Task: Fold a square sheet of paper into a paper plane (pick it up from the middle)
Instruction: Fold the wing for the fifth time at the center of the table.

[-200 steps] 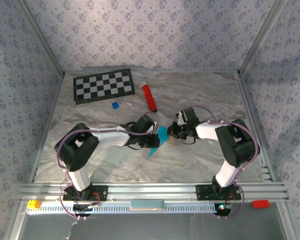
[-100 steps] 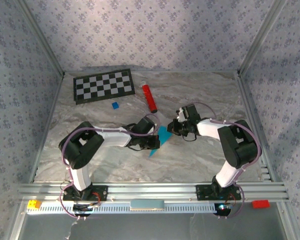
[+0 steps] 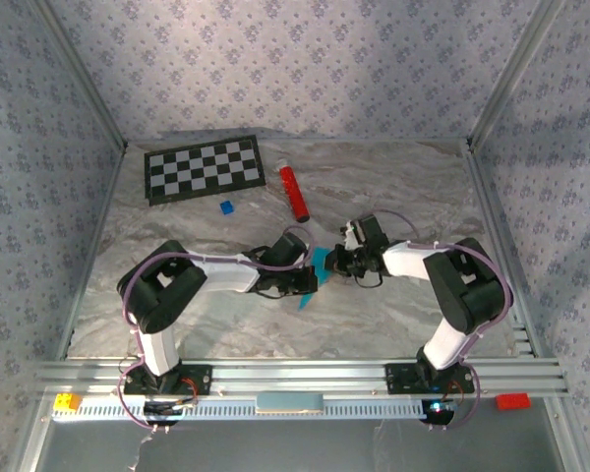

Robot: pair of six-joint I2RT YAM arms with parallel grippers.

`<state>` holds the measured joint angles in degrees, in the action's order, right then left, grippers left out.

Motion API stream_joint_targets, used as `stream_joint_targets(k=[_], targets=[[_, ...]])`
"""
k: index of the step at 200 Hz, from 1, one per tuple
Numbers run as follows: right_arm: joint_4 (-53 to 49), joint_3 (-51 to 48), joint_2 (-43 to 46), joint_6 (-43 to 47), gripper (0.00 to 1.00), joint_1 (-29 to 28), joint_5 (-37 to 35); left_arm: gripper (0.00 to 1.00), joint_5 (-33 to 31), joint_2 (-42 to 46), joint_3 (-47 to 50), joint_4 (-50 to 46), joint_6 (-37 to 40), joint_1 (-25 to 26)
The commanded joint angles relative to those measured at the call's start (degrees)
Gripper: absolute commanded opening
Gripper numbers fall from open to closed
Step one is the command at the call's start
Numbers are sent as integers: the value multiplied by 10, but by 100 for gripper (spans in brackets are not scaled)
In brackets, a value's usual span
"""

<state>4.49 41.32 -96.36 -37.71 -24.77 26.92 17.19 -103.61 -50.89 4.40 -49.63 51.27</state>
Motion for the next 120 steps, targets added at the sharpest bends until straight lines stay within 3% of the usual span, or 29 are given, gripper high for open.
stream_joint_targets(k=[1, 58, 120], targets=[[3, 3, -16, -2, 9, 34, -14, 0, -15, -28, 11, -39, -9, 12], [19, 19, -16, -14, 10, 104, -23, 0, -30, -38, 12, -21, -42, 32], [21, -5, 63, 2, 13, 120, 14, 0, -79, -35, 19, 1, -91, 47]])
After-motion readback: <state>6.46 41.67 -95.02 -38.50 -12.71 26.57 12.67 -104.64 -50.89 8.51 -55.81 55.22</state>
